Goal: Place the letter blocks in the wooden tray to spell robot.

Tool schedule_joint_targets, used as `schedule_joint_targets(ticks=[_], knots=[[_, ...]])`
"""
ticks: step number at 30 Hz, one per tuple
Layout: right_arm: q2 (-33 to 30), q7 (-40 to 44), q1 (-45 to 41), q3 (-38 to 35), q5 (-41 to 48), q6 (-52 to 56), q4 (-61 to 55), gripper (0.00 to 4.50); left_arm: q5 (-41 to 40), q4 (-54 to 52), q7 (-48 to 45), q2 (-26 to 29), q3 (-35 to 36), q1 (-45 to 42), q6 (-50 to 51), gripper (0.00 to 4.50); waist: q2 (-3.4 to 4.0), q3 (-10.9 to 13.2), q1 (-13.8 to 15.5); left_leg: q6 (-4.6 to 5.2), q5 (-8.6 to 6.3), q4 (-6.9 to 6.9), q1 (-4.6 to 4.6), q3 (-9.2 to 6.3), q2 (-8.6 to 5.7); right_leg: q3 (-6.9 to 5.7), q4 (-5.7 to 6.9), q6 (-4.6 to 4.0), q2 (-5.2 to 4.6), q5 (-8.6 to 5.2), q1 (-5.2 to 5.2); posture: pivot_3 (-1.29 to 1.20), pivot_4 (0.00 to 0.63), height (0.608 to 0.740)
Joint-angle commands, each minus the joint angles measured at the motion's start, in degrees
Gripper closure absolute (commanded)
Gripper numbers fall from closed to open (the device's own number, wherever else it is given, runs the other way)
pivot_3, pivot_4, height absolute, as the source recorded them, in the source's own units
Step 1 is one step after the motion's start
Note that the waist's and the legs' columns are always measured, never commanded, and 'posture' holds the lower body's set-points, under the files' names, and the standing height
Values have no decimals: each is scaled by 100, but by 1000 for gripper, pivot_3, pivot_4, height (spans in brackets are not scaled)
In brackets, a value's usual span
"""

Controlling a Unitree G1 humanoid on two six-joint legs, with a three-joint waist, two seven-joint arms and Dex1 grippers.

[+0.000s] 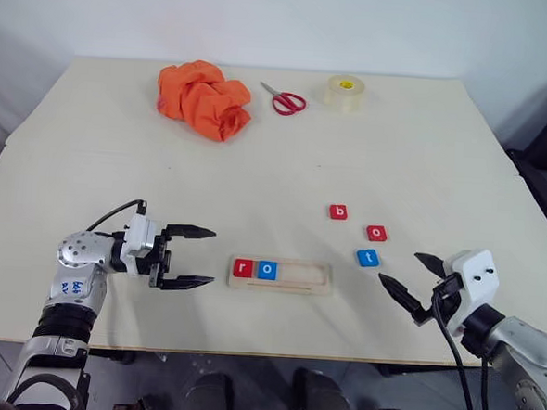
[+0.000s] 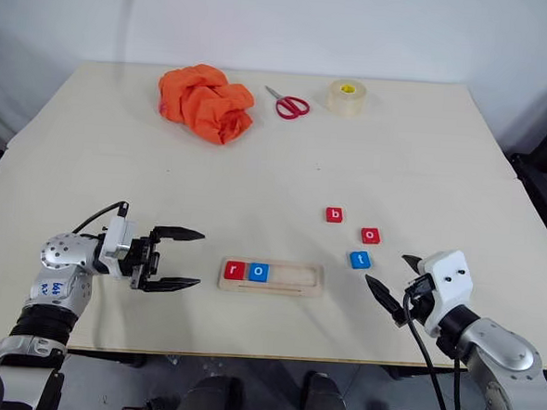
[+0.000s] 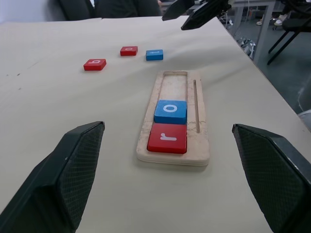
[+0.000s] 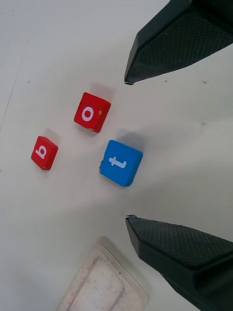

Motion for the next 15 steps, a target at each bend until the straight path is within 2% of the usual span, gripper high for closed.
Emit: schedule_joint_targets(ticks=[1, 6, 11, 15], knots=[[-11, 11, -46, -114, 89, -55, -140, 0, -147, -120, -545, -2, 0, -65, -8, 19, 0, 0, 1, 0, 0, 0, 0, 0, 0, 0, -1, 0, -1, 0, 0, 0, 150, 740], [-20, -56, -353, 23, 55, 19, -50, 0, -209, -287, -539, 18, -13, 16, 78, 19, 0, 0, 1, 0, 0, 0, -1, 0, 0, 0, -2, 0, -1, 0, 0, 0, 150, 740], [123, -646, -1414, 486, 186, 1117, -8, 0, -248, -528, -527, 51, -64, 176, 189, 19, 0, 0, -30, 0, 0, 0, 2, 0, 4, 2, 3, -2, 2, -1, -2, 0, 150, 740], [636, -1228, -2699, 1152, 105, 1972, 352, 0, -249, -678, -430, 59, -69, 287, 209, 19, 0, 0, -40, -1, 0, -3, 0, 0, 8, 3, 9, -6, 5, -3, -9, 0, 150, 740]])
